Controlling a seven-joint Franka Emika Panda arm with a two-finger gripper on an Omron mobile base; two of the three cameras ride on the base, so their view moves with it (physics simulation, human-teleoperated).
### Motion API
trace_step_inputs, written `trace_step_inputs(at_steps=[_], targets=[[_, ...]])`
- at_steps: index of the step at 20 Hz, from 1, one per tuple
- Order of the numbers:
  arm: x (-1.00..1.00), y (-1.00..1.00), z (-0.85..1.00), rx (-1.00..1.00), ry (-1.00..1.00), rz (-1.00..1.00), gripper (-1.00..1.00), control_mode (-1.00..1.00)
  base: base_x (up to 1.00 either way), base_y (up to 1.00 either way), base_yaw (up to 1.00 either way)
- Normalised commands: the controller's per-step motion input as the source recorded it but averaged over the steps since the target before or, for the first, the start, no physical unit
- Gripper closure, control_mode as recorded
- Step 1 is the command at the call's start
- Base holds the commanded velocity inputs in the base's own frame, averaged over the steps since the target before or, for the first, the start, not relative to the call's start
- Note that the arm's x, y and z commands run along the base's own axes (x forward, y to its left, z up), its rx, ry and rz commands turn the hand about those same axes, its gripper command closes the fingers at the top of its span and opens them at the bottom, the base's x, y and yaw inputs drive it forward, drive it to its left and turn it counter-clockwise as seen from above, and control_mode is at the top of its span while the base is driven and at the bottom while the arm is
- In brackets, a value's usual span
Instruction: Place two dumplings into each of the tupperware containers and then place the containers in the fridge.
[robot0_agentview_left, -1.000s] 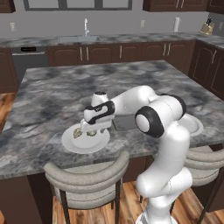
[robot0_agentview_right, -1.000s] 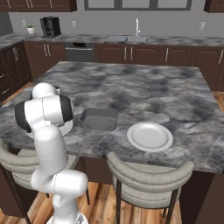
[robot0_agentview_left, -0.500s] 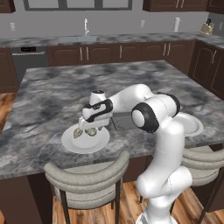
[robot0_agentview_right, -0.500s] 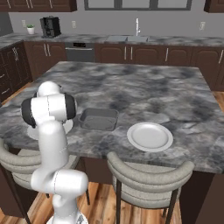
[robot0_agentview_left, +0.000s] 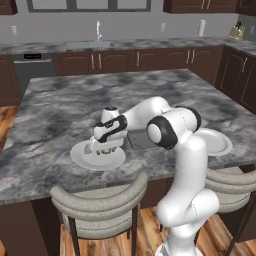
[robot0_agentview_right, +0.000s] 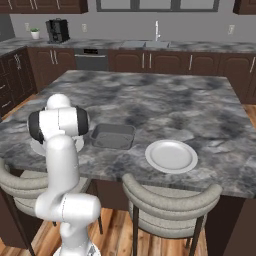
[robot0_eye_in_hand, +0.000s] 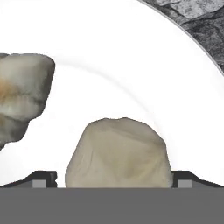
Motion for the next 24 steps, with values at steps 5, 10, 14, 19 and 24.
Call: trace_step_inputs(at_steps=[5, 10, 14, 19, 24], targets=[[0.12, 0.0, -0.18, 0.0, 0.0, 0.0, 1.0, -1.0, 0.0, 0.0, 0.0], [0.0, 0.0, 0.0, 0.0, 0.0, 0.0, 1.0, -1.0, 0.0, 0.0, 0.0], [0.0, -0.19, 0.35, 0.0, -0.01, 0.0, 1.0, -1.0, 0.0, 0.0, 0.0], [0.07, -0.63, 0.62, 0.0, -0.01, -0.07, 1.0, -1.0, 0.0, 0.0, 0.0], [0.14, -0.58, 0.45, 0.0, 0.01, -0.1, 1.0, -1.0, 0.0, 0.0, 0.0]])
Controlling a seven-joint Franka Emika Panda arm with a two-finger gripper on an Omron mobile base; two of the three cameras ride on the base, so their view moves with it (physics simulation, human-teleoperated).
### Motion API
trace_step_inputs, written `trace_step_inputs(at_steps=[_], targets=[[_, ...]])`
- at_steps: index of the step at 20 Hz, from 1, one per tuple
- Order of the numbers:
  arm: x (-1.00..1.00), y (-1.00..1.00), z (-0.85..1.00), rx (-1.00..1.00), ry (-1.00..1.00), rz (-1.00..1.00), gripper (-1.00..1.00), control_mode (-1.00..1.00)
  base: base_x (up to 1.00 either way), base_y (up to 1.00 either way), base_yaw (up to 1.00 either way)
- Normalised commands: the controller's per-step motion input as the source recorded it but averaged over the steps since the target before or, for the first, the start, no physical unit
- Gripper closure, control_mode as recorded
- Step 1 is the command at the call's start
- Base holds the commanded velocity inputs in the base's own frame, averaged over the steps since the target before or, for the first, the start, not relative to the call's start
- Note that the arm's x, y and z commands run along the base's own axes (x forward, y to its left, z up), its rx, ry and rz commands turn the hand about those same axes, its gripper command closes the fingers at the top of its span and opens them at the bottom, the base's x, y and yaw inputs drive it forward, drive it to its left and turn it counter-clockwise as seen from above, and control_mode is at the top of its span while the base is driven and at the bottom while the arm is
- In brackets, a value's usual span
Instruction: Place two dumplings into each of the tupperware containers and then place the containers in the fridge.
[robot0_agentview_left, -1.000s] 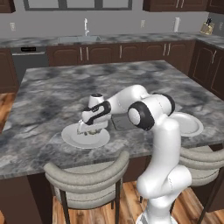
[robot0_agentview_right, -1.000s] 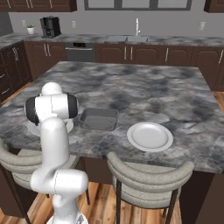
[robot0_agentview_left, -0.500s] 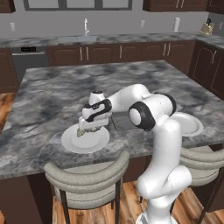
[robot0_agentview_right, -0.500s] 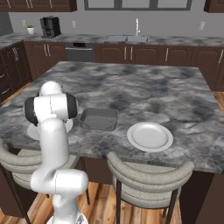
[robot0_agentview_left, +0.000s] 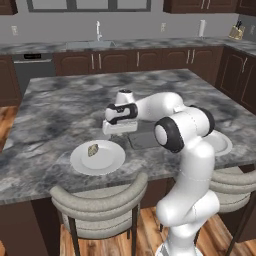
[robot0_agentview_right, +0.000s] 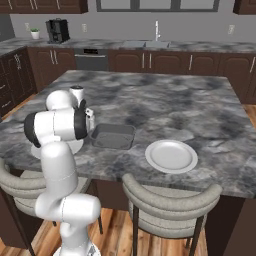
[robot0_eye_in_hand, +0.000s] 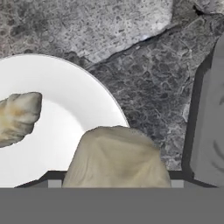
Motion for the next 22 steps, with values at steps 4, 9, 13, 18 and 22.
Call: trace_step_inputs(at_steps=[4, 9, 13, 18, 22], targets=[[0.08, -0.67, 0.04, 0.0, 0.02, -0.1, 1.0, -1.0, 0.0, 0.0, 0.0], [0.14, -0.6, 0.04, 0.0, 0.03, -0.1, 1.0, -1.0, 0.0, 0.0, 0.0], [0.11, -0.46, 0.0, 0.0, 0.05, -0.07, 1.0, -1.0, 0.0, 0.0, 0.0], [0.18, -0.28, 0.0, 0.0, 0.05, -0.06, 1.0, -1.0, 0.0, 0.0, 0.0], [0.2, -0.15, -0.15, 0.0, 0.02, -0.06, 1.0, -1.0, 0.0, 0.0, 0.0]])
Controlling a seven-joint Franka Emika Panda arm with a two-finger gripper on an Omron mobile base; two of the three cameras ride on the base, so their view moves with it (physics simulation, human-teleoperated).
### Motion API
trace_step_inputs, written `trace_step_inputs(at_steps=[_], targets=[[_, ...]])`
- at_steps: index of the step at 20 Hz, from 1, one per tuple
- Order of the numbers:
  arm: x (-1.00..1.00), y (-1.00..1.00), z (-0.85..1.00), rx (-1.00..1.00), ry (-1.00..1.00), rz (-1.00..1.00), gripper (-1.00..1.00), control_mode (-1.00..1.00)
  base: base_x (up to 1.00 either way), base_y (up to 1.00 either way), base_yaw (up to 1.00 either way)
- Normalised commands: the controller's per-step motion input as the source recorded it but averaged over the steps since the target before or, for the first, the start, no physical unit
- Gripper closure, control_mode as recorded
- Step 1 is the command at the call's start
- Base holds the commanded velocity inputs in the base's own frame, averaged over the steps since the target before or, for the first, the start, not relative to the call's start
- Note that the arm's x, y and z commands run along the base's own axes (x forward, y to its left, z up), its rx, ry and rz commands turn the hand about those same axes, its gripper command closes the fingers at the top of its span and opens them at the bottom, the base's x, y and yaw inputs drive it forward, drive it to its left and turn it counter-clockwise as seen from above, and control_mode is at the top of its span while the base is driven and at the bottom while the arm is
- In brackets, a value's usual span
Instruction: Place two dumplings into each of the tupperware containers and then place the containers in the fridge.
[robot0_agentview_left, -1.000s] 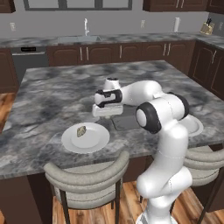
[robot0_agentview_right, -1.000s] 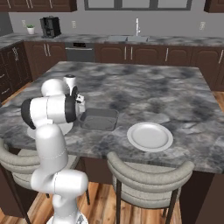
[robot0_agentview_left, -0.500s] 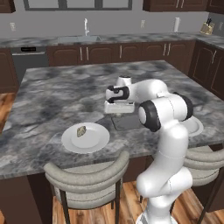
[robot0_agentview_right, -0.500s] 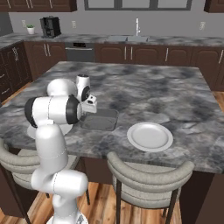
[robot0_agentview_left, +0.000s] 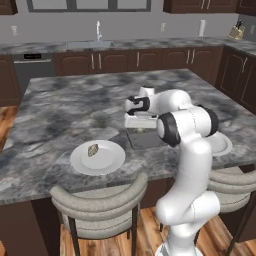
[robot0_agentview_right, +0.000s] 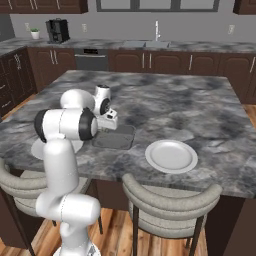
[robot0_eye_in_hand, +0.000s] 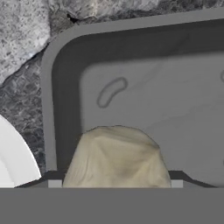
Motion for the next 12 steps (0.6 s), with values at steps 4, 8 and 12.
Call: trace_step_inputs(at_steps=[4, 8, 12], targets=[[0.18, -0.23, -0.38, 0.0, 0.0, -0.05, 1.0, -1.0, 0.0, 0.0, 0.0], [0.18, -0.09, -0.33, 0.0, 0.01, -0.05, 1.0, -1.0, 0.0, 0.0, 0.0], [0.22, 0.04, -0.26, 0.0, 0.02, -0.02, -1.0, -1.0, 0.0, 0.0, 0.0]])
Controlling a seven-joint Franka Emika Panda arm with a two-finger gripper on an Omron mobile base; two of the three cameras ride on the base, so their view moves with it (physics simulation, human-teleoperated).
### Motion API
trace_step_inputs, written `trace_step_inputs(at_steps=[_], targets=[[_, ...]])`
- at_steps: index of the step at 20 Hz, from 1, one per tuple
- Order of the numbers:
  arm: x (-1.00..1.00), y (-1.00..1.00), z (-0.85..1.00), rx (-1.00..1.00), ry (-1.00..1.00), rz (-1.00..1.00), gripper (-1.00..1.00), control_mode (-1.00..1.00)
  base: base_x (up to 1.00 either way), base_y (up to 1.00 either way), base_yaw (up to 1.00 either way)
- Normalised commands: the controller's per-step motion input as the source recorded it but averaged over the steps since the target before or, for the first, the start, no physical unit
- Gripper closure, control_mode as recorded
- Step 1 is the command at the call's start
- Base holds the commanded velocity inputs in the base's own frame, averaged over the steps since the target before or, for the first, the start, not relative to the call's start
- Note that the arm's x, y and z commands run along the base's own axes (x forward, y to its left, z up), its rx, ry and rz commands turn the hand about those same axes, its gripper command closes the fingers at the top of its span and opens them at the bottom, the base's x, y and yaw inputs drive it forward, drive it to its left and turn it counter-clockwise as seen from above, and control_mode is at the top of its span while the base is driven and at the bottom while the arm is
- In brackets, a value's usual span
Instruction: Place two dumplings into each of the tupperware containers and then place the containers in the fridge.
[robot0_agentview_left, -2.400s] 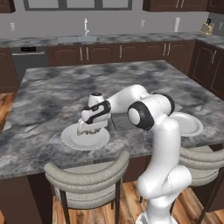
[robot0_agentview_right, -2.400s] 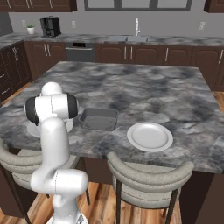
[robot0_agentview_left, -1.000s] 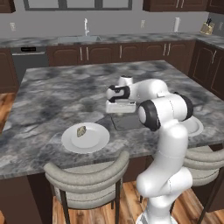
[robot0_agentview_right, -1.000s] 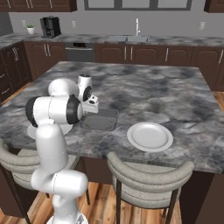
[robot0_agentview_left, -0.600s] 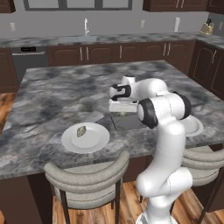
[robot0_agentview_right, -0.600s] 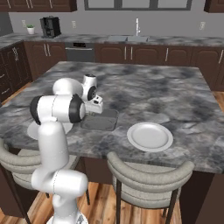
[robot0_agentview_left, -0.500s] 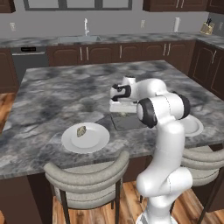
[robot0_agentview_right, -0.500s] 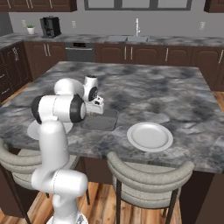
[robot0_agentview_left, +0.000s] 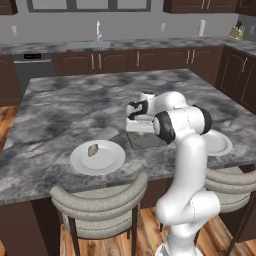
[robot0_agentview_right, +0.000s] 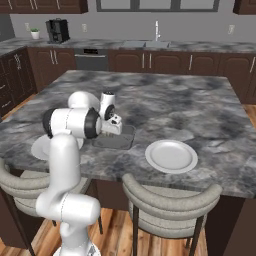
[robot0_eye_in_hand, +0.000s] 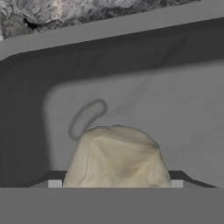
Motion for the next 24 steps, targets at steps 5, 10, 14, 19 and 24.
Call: trace_step_inputs(at_steps=[5, 10, 14, 19, 24], targets=[[0.04, 0.0, -0.03, 0.0, 0.04, 0.0, -1.0, -1.0, 0.0, 0.0, 0.0], [-0.06, 0.0, 0.03, 0.0, 0.0, -0.04, -1.0, -1.0, 0.0, 0.0, 0.0], [-0.43, 0.05, 0.38, 0.0, -0.02, -0.04, -1.0, -1.0, 0.0, 0.0, 0.0], [-0.43, 0.39, 0.53, 0.0, -0.08, -0.01, -1.0, -1.0, 0.0, 0.0, 0.0], [-0.2, 0.85, 0.09, 0.0, -0.02, 0.0, -1.0, -1.0, 0.0, 0.0, 0.0]])
